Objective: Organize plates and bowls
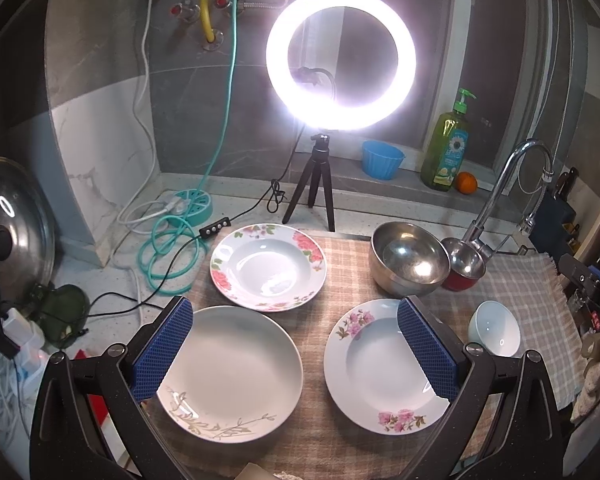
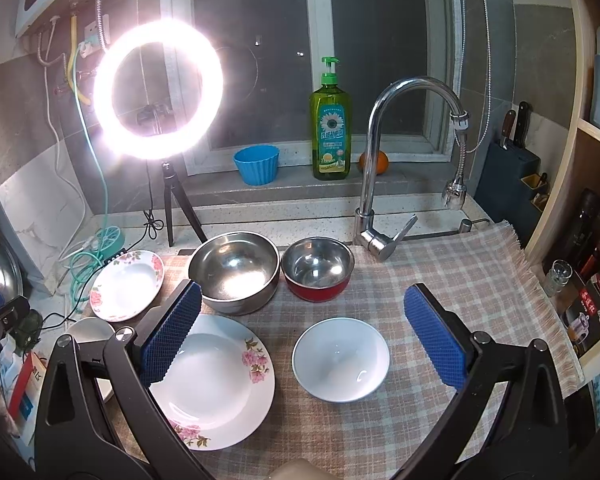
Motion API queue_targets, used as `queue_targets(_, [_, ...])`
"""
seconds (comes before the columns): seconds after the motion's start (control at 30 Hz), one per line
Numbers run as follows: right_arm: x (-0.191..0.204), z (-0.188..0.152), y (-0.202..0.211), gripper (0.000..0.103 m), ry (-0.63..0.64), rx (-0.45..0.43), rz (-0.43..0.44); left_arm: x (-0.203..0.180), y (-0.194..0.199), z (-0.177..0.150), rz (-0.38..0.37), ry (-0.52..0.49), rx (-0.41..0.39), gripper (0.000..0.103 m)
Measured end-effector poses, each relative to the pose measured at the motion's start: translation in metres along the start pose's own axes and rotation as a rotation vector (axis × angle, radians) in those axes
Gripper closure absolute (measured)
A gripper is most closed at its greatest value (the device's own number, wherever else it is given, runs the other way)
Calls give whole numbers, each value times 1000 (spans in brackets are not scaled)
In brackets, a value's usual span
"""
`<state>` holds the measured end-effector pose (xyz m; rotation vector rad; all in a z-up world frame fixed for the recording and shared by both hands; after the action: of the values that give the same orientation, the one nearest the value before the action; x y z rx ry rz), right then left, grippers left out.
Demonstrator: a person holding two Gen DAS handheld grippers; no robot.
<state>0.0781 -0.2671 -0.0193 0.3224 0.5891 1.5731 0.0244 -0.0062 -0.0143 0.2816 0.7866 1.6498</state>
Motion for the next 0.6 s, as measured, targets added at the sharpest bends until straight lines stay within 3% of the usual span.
queue_targets(0.6, [2,-3,-3,0,3,1,-2,-2,-1,-1,0,0,3,1])
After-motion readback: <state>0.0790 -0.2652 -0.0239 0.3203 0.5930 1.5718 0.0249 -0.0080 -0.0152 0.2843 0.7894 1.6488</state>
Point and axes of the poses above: each gripper's, at about its wrist camera, not at the fingertips, and y roughly against the way its jaws point, x to its left, z to its top, the point moved 3 cm from there along -y, roughly the way its jaws point, and after that the axes turned 10 degrees about y, right-handed, at the moved point
